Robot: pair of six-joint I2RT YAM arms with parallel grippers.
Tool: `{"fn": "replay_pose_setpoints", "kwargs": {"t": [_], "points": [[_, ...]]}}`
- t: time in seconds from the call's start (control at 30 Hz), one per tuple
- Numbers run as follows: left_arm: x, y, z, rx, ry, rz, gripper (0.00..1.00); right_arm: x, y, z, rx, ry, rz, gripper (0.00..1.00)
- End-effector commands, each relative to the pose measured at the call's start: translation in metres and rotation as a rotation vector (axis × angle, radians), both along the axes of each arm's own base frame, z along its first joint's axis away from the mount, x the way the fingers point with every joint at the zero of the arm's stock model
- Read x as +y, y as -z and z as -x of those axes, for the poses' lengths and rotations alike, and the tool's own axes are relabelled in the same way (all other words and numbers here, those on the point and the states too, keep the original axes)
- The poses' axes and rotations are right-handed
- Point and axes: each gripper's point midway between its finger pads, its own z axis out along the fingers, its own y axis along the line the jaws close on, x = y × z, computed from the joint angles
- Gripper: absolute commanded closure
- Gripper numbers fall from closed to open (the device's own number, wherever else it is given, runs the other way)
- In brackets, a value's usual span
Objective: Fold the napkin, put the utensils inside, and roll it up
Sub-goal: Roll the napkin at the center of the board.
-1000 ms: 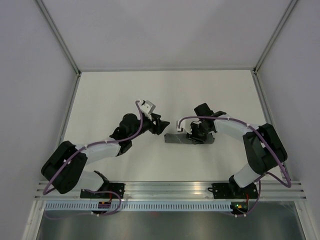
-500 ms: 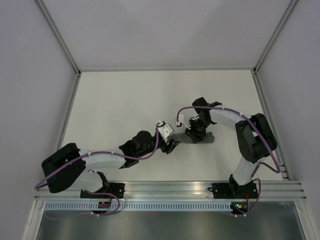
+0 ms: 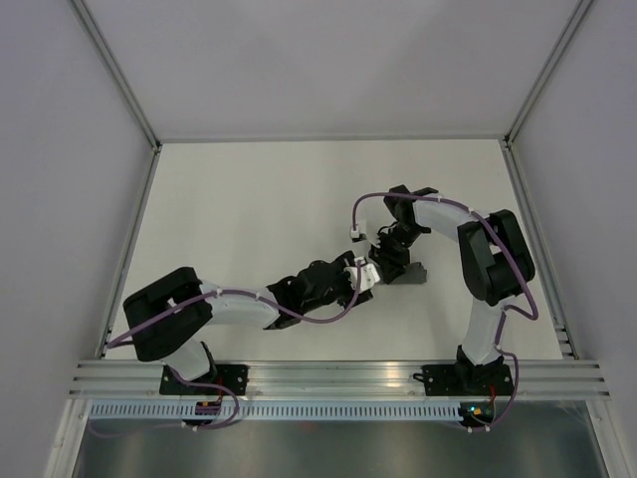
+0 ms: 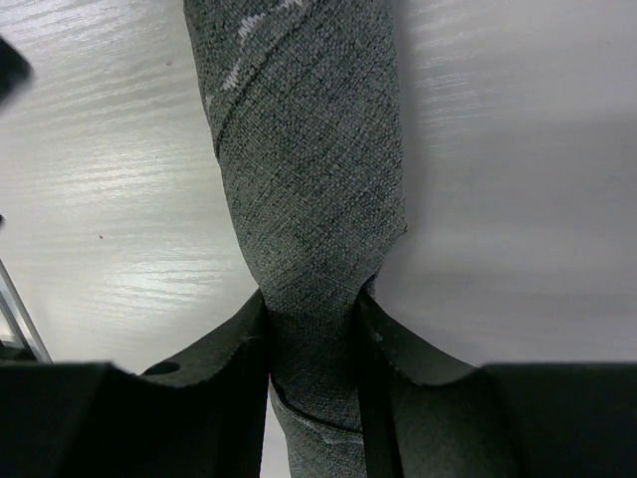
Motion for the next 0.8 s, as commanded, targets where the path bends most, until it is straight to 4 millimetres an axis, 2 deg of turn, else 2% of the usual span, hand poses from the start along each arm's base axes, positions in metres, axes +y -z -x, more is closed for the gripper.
{"fn": "replay_pose_setpoints", "kwargs": {"t": [0.0,0.03,0.07,0.13,0.33,0.63,0.77], "points": [[-0.020,0.000,-0.007,-0.114,0.094,-0.094,0.27,-0.008,0.010,-0.010,-0.003,-0.016,0.036,0.60],[-0.021,0.009,-0.005,-0.103,0.115,-0.135,0.27,-0.008,0.011,-0.011,0.002,-0.017,0.037,0.61],[-0.027,0.006,-0.008,-0.125,0.130,-0.151,0.27,-0.008,0.012,-0.011,0.009,-0.013,0.040,0.61],[-0.033,0.017,-0.008,-0.121,0.160,-0.197,0.27,-0.009,0.013,-0.012,0.019,-0.012,0.042,0.61],[-0.040,0.043,-0.011,-0.147,0.211,-0.292,0.26,-0.009,0.019,-0.015,0.048,-0.011,0.054,0.60],[-0.043,0.051,-0.038,-0.279,0.148,-0.372,0.26,-0.007,0.022,-0.018,0.077,-0.008,0.057,0.61],[-0.044,0.063,-0.043,-0.293,0.154,-0.424,0.27,-0.007,0.022,-0.019,0.089,-0.009,0.059,0.60]]}}
